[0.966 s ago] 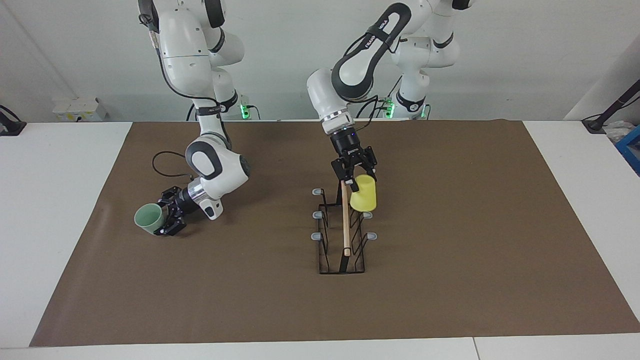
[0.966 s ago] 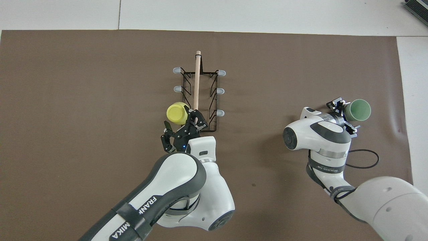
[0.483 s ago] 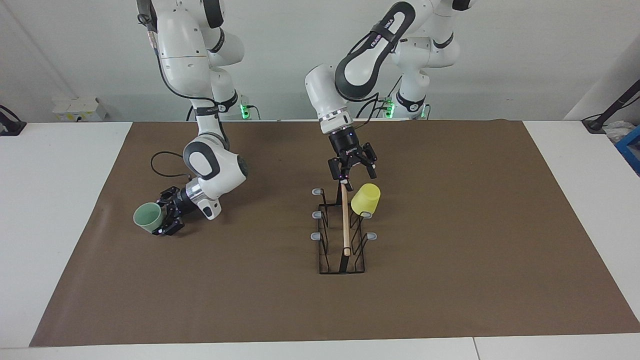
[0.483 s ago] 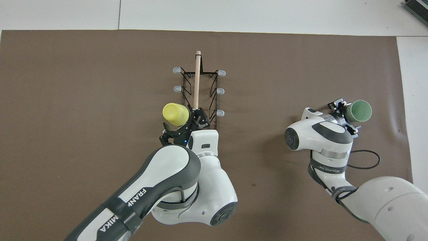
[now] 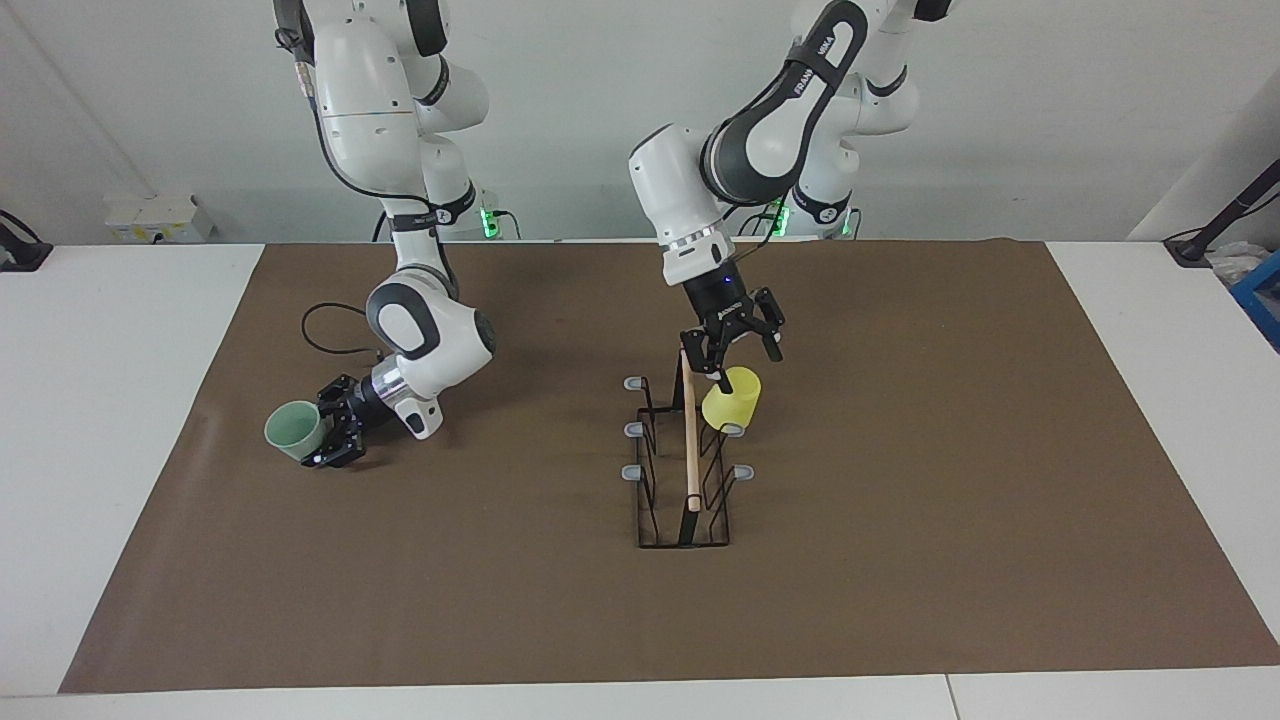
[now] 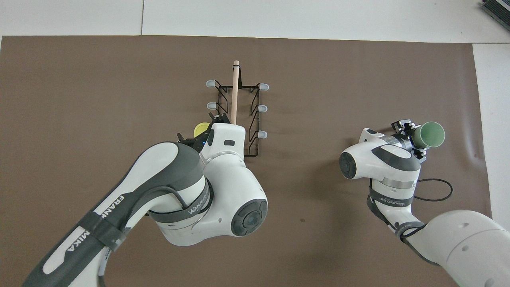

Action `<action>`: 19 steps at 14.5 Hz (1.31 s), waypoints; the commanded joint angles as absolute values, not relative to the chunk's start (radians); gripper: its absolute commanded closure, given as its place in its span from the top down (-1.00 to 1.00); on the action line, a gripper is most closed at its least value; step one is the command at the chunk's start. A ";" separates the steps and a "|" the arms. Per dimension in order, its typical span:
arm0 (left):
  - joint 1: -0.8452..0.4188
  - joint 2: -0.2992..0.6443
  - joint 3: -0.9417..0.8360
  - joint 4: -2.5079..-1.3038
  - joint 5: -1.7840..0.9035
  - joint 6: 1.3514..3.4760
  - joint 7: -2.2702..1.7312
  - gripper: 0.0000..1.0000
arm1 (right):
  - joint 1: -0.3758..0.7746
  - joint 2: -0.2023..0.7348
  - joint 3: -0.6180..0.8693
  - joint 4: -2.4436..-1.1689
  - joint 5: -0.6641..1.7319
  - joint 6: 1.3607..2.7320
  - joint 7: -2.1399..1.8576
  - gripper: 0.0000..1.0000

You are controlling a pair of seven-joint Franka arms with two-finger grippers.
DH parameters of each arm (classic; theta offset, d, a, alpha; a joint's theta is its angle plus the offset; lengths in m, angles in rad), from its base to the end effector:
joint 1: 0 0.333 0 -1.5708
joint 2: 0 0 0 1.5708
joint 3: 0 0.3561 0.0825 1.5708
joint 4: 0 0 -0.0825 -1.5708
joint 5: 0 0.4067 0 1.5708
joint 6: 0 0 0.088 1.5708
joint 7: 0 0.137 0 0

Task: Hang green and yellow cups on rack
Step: 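Open the left gripper and withdraw it from the yellow cup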

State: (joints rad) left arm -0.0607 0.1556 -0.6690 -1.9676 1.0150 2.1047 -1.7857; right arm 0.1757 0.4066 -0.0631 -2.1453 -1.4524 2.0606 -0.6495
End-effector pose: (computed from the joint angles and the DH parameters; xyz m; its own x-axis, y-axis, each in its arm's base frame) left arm 0.5173 -0.3608 0.4340 0.6169 0.3597 0.7000 0.5057 -0.8627 -0.0024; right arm 0.5882 -0.0129 0.2144 -0.1199 0.4098 -0.9043 0.9530 0.3028 0.0109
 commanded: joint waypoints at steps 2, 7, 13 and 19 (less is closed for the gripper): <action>-0.066 0.115 -0.589 -1.945 0.855 2.120 -1.526 1.00 | 0.163 0.400 -0.058 -2.160 -1.491 2.080 -0.620 0.23; -0.061 0.072 -0.454 -1.898 0.573 2.123 -1.040 1.00 | 0.172 0.400 -0.058 -2.152 -1.493 2.077 -0.624 0.09; -0.058 -0.063 -0.243 -1.916 0.174 2.088 -0.438 1.00 | 0.193 0.399 -0.058 -2.111 -1.438 2.059 -0.658 0.09; -0.014 -0.086 -0.069 -1.846 0.044 1.904 0.055 1.00 | 0.179 0.315 -0.052 -2.074 -1.252 2.092 -0.797 0.03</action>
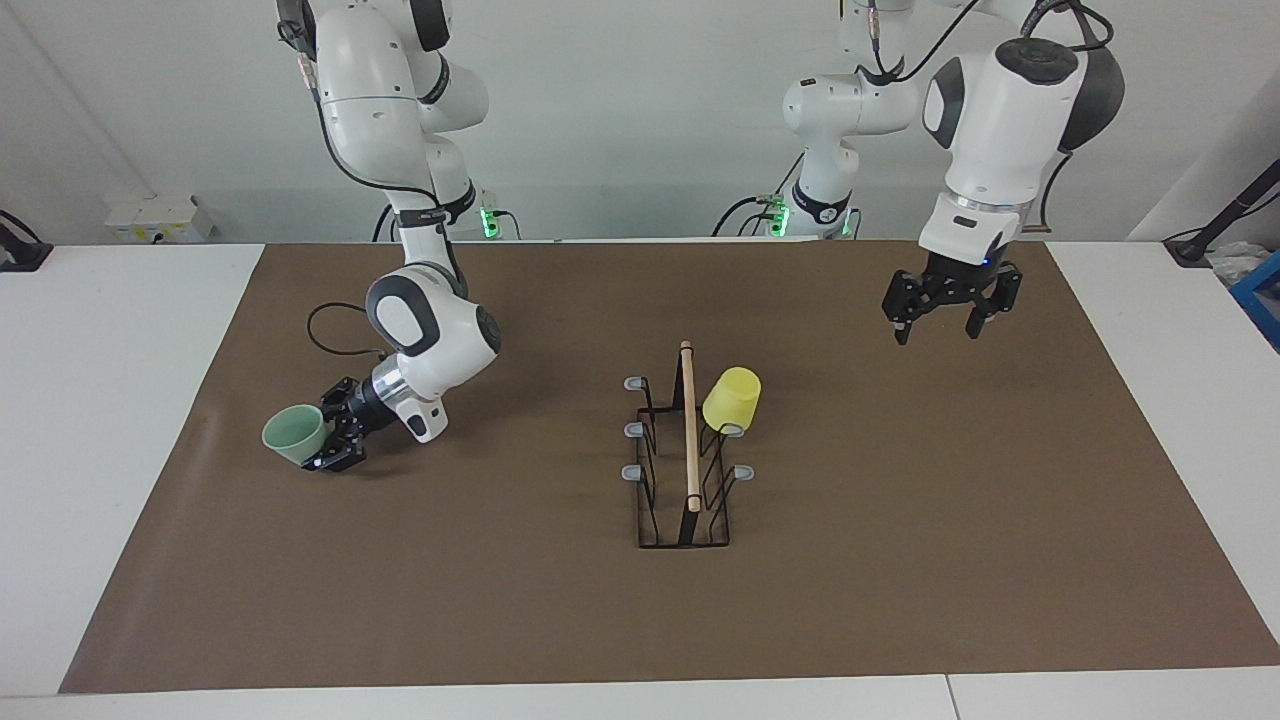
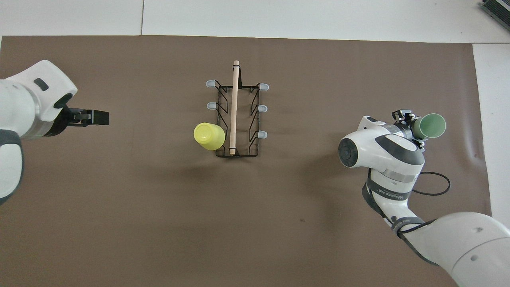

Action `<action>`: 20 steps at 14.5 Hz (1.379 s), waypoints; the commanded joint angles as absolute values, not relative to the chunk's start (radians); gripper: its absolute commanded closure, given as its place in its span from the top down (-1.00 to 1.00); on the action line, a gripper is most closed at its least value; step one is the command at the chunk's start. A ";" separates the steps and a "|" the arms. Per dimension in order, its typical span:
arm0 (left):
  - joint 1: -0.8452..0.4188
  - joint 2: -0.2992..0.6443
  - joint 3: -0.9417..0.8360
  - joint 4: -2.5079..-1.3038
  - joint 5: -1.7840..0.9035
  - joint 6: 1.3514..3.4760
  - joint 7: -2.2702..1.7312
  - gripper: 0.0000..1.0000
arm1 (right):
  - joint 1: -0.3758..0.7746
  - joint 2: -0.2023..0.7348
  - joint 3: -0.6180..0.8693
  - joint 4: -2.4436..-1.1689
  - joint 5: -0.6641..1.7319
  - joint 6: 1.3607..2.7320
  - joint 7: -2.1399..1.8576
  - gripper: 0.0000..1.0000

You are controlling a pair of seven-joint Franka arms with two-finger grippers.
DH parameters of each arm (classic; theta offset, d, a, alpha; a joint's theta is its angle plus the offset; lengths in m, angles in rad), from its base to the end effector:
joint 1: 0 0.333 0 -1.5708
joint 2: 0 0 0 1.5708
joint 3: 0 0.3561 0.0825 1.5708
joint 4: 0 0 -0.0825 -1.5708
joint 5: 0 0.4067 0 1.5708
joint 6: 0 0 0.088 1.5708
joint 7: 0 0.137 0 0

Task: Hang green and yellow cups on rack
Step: 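Open the left gripper and withdraw it from the yellow cup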

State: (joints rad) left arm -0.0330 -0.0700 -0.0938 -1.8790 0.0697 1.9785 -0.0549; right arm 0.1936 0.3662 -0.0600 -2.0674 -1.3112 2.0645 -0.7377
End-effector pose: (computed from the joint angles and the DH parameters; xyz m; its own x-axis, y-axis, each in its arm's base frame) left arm 0.5780 -0.0687 0.5581 0.9803 -0.0985 0.1711 -0.0885 -0.9940 -0.0649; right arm 0.6139 0.0064 0.2613 -0.0687 0.4882 -0.8700 0.9648 0.2543 0.0664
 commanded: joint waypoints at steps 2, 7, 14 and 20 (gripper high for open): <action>-0.005 -0.084 -0.031 -1.795 0.046 1.846 0.115 1.00 | 0.178 0.281 -0.052 -2.057 -1.156 2.094 -0.851 0.03; -0.008 -0.049 -0.002 -1.639 0.041 1.701 0.169 1.00 | 0.190 0.180 -0.052 -2.000 -0.826 2.091 -0.985 -0.02; -0.020 0.020 0.002 -1.450 0.021 1.499 0.172 1.00 | 0.193 0.074 -0.051 -1.970 -0.325 2.098 -1.002 -0.12; -0.037 0.000 0.067 -1.468 -0.018 1.500 0.236 1.00 | 0.195 0.032 -0.051 -1.904 0.066 2.150 -1.020 -0.12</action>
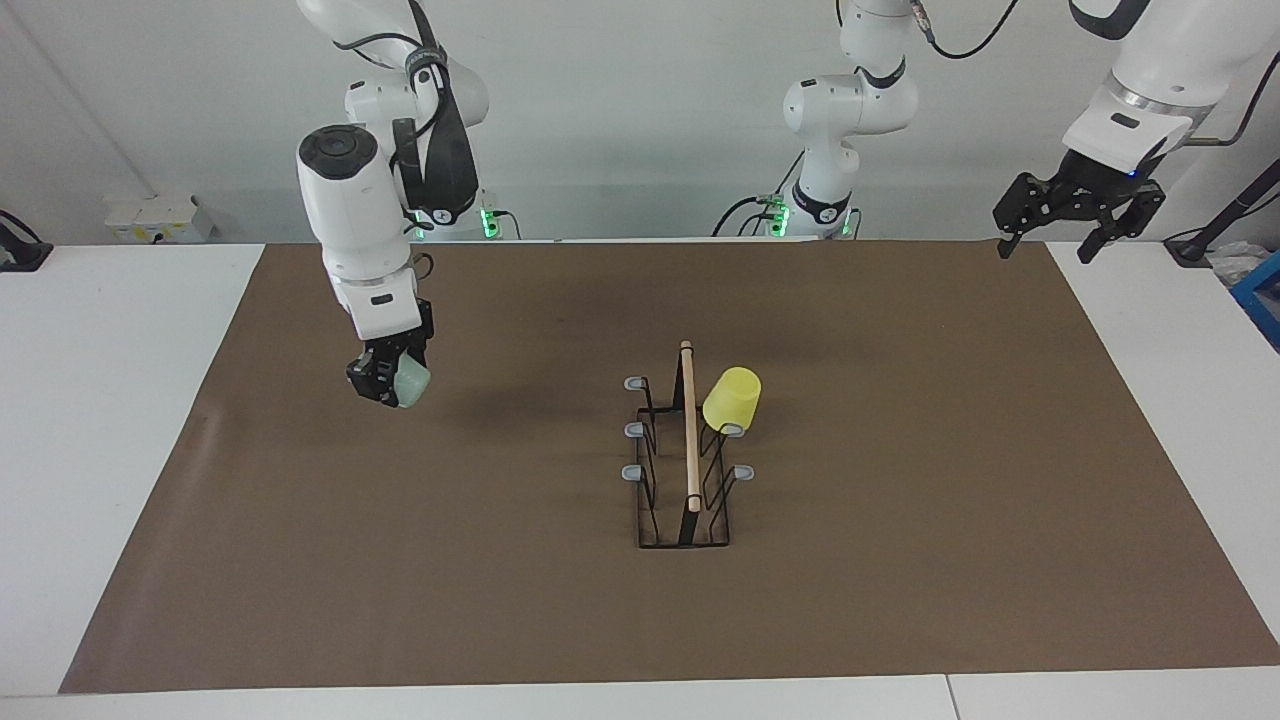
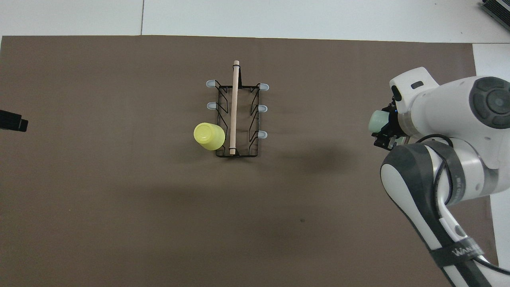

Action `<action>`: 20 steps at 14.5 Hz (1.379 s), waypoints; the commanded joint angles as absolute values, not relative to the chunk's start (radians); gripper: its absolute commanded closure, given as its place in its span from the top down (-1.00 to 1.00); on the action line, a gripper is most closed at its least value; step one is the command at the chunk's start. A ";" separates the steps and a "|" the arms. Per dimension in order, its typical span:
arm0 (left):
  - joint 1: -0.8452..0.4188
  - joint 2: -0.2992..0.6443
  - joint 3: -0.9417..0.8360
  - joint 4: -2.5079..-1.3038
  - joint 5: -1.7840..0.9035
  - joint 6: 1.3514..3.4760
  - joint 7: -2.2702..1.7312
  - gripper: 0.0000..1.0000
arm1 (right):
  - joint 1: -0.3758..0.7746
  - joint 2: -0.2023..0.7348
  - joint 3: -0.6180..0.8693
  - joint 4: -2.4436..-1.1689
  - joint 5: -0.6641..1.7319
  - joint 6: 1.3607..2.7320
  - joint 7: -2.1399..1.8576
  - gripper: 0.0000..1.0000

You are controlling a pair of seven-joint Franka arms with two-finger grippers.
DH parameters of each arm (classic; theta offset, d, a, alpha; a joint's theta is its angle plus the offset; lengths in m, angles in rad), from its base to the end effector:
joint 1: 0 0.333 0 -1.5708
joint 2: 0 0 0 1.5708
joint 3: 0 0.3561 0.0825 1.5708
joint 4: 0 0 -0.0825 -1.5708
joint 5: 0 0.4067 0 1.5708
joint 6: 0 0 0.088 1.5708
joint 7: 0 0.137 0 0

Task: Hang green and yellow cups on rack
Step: 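Carry the green cup with the right gripper toward the rack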

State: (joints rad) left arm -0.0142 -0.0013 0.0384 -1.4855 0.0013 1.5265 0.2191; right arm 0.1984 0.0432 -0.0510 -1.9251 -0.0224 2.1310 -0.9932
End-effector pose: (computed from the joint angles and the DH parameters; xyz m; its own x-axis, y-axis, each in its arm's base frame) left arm 0.5736 0.0141 0.6734 0.9802 -0.1936 0.0410 -0.1934 -0.9811 -0.0104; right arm 0.6073 0.0890 0.4829 0.4017 0.9131 0.0693 0.9011 -0.4076 0.1481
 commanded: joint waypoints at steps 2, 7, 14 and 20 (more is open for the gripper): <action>-0.037 -0.003 0.067 -1.480 -0.018 1.506 0.233 1.00 | 0.195 0.026 -0.031 -1.899 0.161 2.204 -1.019 -0.12; -0.034 -0.015 0.066 -1.500 -0.017 1.509 0.221 1.00 | 0.195 0.020 0.015 -1.899 0.365 2.330 -1.017 -0.12; -0.035 -0.025 0.061 -1.517 -0.015 1.497 0.224 1.00 | 0.190 0.006 0.052 -1.899 0.797 2.448 -1.208 -0.11; -0.038 -0.029 0.060 -1.523 -0.015 1.496 0.203 1.00 | 0.184 -0.012 0.051 -1.914 1.072 2.450 -1.393 -0.12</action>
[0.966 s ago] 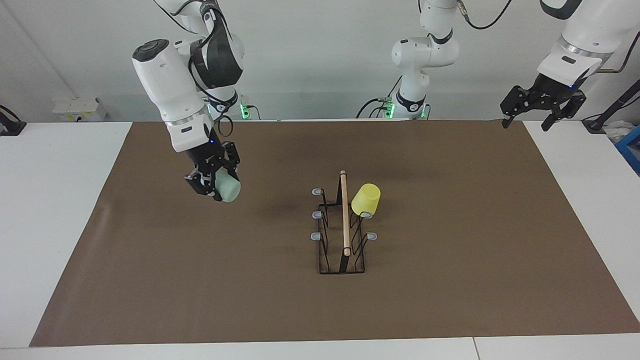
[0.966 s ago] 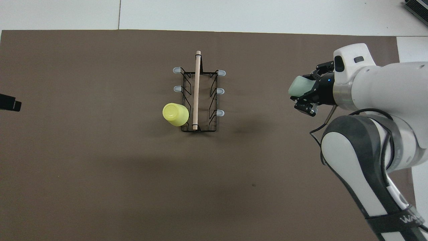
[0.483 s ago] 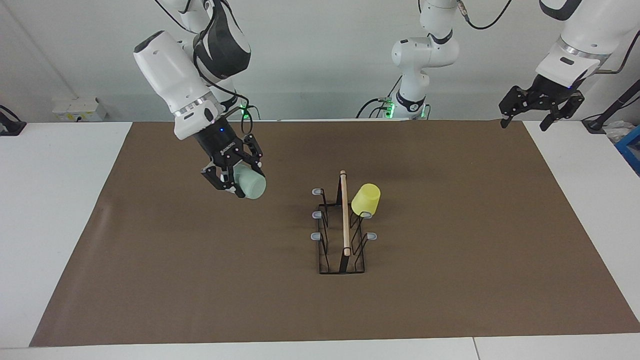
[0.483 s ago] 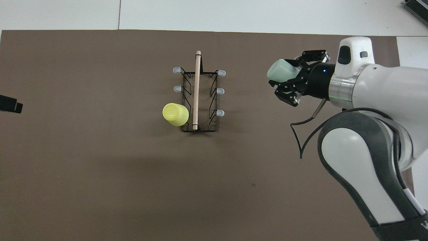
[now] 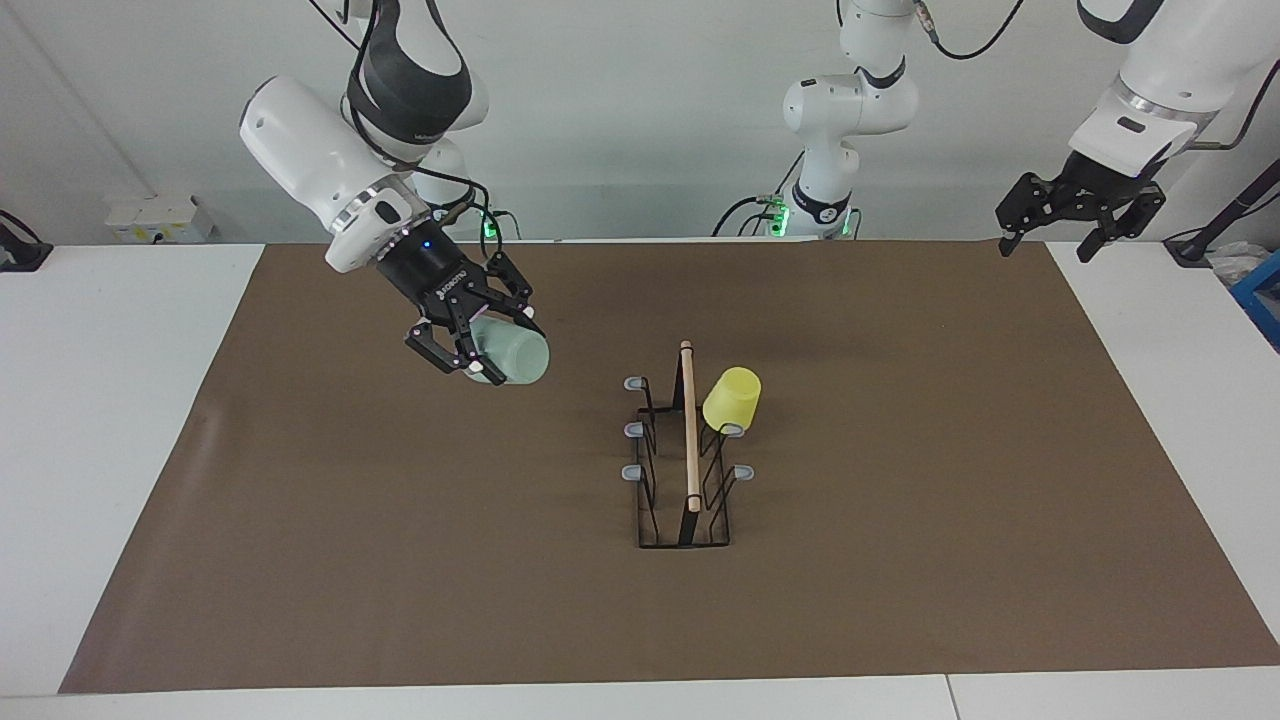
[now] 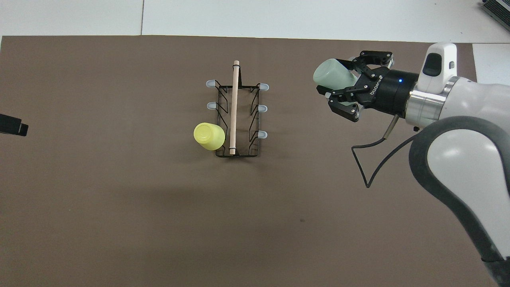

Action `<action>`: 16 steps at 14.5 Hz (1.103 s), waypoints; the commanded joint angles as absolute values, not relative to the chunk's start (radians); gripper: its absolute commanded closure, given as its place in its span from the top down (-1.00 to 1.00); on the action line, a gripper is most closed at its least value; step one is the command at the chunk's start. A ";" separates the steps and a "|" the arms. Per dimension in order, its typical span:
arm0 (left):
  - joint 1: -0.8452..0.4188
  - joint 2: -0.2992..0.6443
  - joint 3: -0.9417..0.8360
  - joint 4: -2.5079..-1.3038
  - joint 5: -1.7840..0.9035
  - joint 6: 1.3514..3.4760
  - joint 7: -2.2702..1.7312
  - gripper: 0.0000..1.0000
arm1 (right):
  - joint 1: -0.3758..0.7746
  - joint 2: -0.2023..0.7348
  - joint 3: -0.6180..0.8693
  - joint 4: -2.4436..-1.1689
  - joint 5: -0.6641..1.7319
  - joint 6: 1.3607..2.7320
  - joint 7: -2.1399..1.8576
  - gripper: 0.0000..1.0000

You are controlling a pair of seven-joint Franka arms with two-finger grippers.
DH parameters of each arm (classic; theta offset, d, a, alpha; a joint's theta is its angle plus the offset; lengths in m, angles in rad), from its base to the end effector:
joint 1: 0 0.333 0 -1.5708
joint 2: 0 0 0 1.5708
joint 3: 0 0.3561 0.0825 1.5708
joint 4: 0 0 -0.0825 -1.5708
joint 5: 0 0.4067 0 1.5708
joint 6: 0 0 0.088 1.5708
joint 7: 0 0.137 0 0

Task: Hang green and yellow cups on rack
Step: 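Carry the green cup with the right gripper toward the rack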

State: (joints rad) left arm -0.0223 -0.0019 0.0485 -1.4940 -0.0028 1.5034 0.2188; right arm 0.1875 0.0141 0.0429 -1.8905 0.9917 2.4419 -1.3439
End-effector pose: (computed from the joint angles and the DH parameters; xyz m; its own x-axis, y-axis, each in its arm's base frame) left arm 0.5701 0.0146 0.6675 0.9814 -0.1916 0.0117 -0.1916 -0.9815 0.0004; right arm 0.6265 0.1648 0.5689 0.3347 0.4778 0.8123 0.8178 -0.5754 0.0015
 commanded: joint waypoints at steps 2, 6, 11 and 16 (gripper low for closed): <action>-0.046 -0.031 0.060 -1.525 -0.015 1.494 0.201 1.00 | 0.186 -0.018 0.051 -1.913 1.220 2.459 -1.510 -0.12; -0.048 -0.032 0.057 -1.525 -0.015 1.491 0.206 1.00 | 0.186 -0.044 0.051 -1.971 1.392 2.457 -1.662 -0.12; -0.046 -0.032 0.055 -1.523 -0.015 1.494 0.207 1.00 | 0.230 0.000 0.052 -2.039 1.828 2.457 -2.029 -0.12; -0.046 -0.032 0.055 -1.525 -0.015 1.494 0.207 1.00 | 0.298 0.047 0.052 -2.049 2.097 2.457 -2.232 -0.12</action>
